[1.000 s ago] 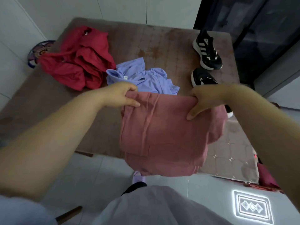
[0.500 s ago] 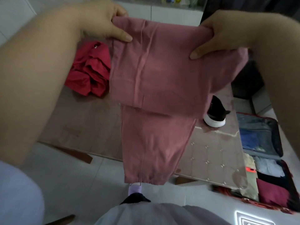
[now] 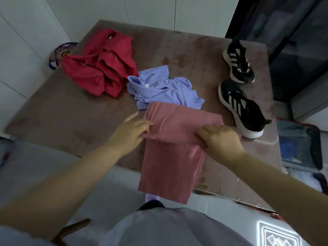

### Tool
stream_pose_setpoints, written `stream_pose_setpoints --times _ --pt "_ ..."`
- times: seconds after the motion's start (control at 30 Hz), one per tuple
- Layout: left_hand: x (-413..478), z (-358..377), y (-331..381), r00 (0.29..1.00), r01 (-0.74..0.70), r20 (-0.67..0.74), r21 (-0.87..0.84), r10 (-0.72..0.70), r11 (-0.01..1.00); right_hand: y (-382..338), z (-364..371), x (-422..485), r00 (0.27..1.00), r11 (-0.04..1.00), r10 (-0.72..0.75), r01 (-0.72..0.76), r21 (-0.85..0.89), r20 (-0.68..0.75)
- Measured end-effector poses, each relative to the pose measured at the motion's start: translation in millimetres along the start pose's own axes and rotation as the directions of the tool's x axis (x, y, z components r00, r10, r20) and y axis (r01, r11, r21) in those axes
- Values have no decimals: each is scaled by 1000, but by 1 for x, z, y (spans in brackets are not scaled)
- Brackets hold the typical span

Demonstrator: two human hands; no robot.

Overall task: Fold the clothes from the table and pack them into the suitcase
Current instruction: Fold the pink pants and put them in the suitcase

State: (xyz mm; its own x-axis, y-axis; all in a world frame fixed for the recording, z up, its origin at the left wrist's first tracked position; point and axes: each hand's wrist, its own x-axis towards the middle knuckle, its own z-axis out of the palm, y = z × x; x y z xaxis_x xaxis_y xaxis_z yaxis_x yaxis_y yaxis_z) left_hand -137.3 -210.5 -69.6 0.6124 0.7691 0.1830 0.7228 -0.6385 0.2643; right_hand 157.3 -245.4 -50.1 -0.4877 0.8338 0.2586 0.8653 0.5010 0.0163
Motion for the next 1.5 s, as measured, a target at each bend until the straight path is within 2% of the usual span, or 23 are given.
stream_pose_setpoints --times 0.1,0.2,0.37,0.43,0.5,0.6,0.63,0.7,0.8,0.87,1.03,1.13,1.2,1.3,1.4,1.5 --pt "-30 29 1 987 -42 157 34 36 999 -21 31 -37 996 1000 -29 30 -8 79" --pt "-45 42 3 982 -62 184 72 48 995 -30 54 -63 966 1000 7 -3 -17 257" --pt "-64 46 2 964 -31 266 20 25 999 -31 69 -83 931 997 -3 -26 72 364" --pt "-60 42 2 974 -35 224 -4 35 999 -30 72 -82 913 997 5 -39 73 408" --pt "-50 41 -1 993 -11 118 -46 16 999 -29 75 -82 917 997 1 -31 70 398" --pt "-28 40 1 988 153 -4 -135 -155 979 -28 81 -84 929 996 -10 -21 82 369" --pt "-20 39 2 962 268 9 -190 -272 945 -28 83 -84 935 996 -10 -22 87 354" --pt "-4 38 4 849 527 150 -327 -507 785 -27 85 -82 939 995 -1 -31 89 343" --pt "20 46 -1 722 688 337 -439 -604 578 -24 89 -78 943 996 8 -36 78 332" --pt "32 50 -5 694 712 388 -500 -607 493 -22 93 -73 946 997 9 -33 68 323" --pt "44 54 -13 706 694 398 -556 -586 458 -18 89 -61 932 988 18 -72 136 362" --pt "44 53 -17 696 696 414 -590 -586 410 -7 67 -49 935 921 120 -231 314 335" --pt "46 50 -16 681 695 409 -624 -607 358 8 59 -33 933 892 227 -315 326 280" --pt "52 43 -16 612 712 461 -676 -643 193 33 58 2 860 846 371 -469 255 350" --pt "57 36 -20 562 708 545 -706 -623 21 54 59 36 772 784 416 -572 240 481" --pt "63 35 -24 533 747 604 -664 -592 -5 68 63 54 729 777 344 -575 256 592"
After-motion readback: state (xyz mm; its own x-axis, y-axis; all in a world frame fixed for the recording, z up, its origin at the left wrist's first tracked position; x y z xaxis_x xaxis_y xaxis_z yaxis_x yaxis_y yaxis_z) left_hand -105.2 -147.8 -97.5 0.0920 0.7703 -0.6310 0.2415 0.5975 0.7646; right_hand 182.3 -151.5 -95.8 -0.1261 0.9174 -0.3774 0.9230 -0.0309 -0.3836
